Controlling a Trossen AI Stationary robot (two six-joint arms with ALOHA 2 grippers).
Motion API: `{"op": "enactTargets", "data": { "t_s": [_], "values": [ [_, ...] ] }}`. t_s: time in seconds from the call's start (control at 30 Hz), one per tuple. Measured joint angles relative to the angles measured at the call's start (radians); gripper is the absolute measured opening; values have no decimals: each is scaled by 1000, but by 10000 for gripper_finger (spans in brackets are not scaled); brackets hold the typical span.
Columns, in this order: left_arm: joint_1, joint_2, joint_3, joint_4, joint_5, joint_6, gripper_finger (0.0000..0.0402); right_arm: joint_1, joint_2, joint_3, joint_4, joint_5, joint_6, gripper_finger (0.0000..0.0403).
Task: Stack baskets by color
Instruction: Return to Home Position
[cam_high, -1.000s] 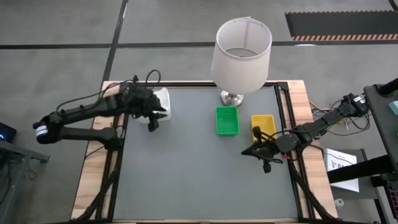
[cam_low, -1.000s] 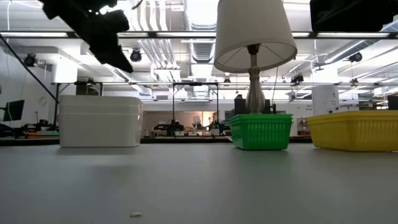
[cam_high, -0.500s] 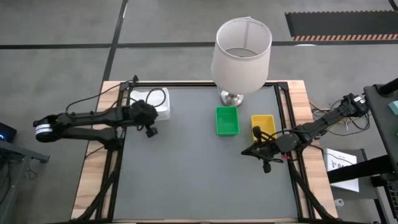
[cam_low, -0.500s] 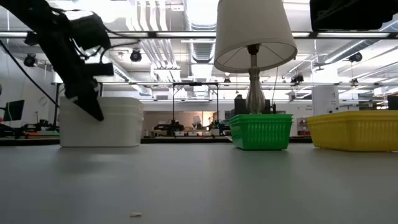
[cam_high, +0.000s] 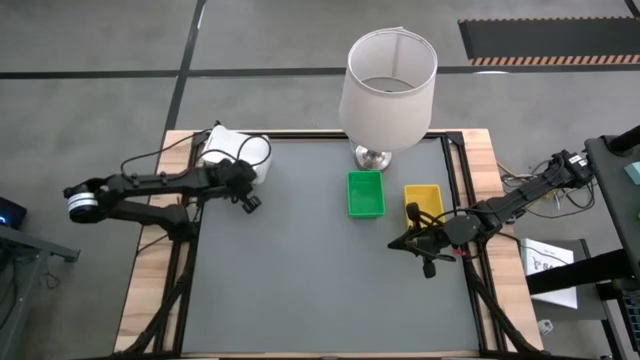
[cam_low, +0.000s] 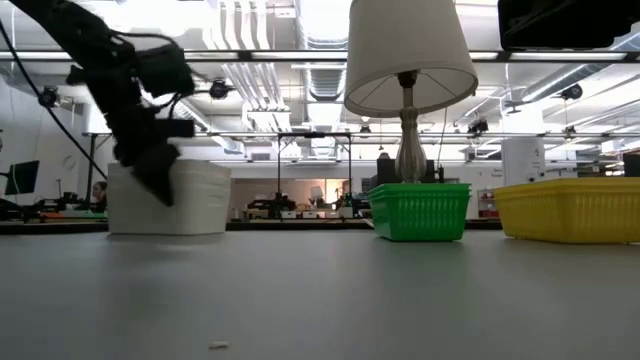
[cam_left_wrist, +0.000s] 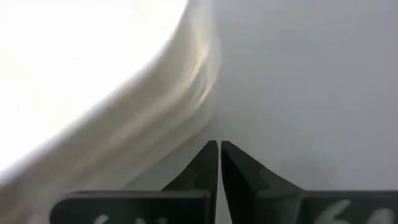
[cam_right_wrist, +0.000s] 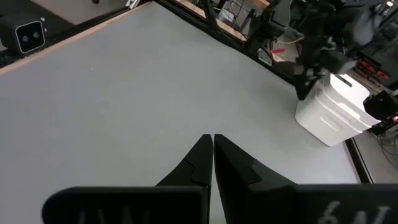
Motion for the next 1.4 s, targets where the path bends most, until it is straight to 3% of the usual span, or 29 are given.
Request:
{"op": "enactTargets", "data": {
  "t_s": [0.13,0.37,0.57,0.73,0.87,0.93,1.0,1.13,1.23,1.4],
  "values": [
    [0,4,33,123,23,30,4,0,0,0,0,0,0,9],
    [16,11,57,262,-127,68,4,0,0,0,0,0,1,9],
    [40,9,55,314,-109,74,4,0,0,0,0,0,2,9],
    [-23,-18,56,389,102,10,4,0,0,0,0,0,-1,9],
    [-197,-25,-14,678,436,91,4,0,0,0,0,-3,-7,9],
    [-326,-25,-65,846,528,151,4,-3,0,-3,15,-25,-14,9],
    [-452,-24,-117,998,523,197,4,-20,0,-23,82,-97,-45,9],
    [-639,-49,-181,1131,362,270,4,-98,25,-83,316,-266,-91,9],
    [-695,-117,-193,1078,239,306,4,-181,55,-122,422,-289,-74,9],
    [-683,-267,-194,889,181,324,4,-328,78,-191,470,-293,-19,9]
  ]
}}
